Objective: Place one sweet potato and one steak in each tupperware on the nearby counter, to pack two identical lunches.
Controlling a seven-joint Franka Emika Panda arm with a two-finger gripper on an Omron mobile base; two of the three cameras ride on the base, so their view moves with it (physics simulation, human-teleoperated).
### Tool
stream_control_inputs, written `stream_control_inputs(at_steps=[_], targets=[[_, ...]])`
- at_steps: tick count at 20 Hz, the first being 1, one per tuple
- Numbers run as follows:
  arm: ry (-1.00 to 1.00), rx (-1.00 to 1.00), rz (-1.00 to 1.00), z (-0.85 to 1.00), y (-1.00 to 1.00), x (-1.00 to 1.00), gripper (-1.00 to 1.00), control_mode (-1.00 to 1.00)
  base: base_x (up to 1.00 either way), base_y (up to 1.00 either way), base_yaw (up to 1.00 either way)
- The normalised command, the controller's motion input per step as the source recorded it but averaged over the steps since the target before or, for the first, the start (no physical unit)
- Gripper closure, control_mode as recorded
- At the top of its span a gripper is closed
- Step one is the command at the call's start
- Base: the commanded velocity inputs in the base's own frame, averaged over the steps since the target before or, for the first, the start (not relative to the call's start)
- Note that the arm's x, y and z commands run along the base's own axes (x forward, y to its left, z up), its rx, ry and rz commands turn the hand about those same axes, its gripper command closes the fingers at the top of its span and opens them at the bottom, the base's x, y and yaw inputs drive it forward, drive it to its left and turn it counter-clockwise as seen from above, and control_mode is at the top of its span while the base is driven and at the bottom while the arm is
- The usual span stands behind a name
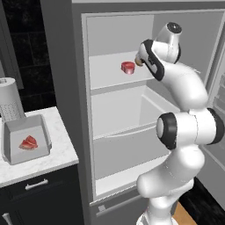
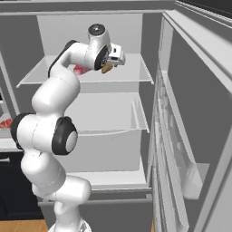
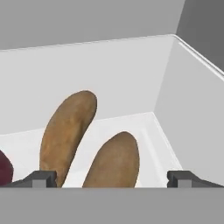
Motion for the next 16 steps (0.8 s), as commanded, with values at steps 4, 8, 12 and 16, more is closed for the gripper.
stream_control_inputs(at_steps=[4,8,12,16], targets=[[0.00,0.01,0.14,-0.05,0.04,-0.48,-1.00,-1.00,0.00,0.00,0.00],[0.00,0.00,0.11,-0.34,0.00,-0.16,-1.00,-1.00,0.00,0.00,0.00],[0.05,0.00,0.04,-0.34,0.00,0.23,-1.00,-1.00,0.00,0.00,0.00],[0.10,0.00,0.00,-0.05,0.00,0.49,-1.00,-1.00,0.00,0.00,0.00]])
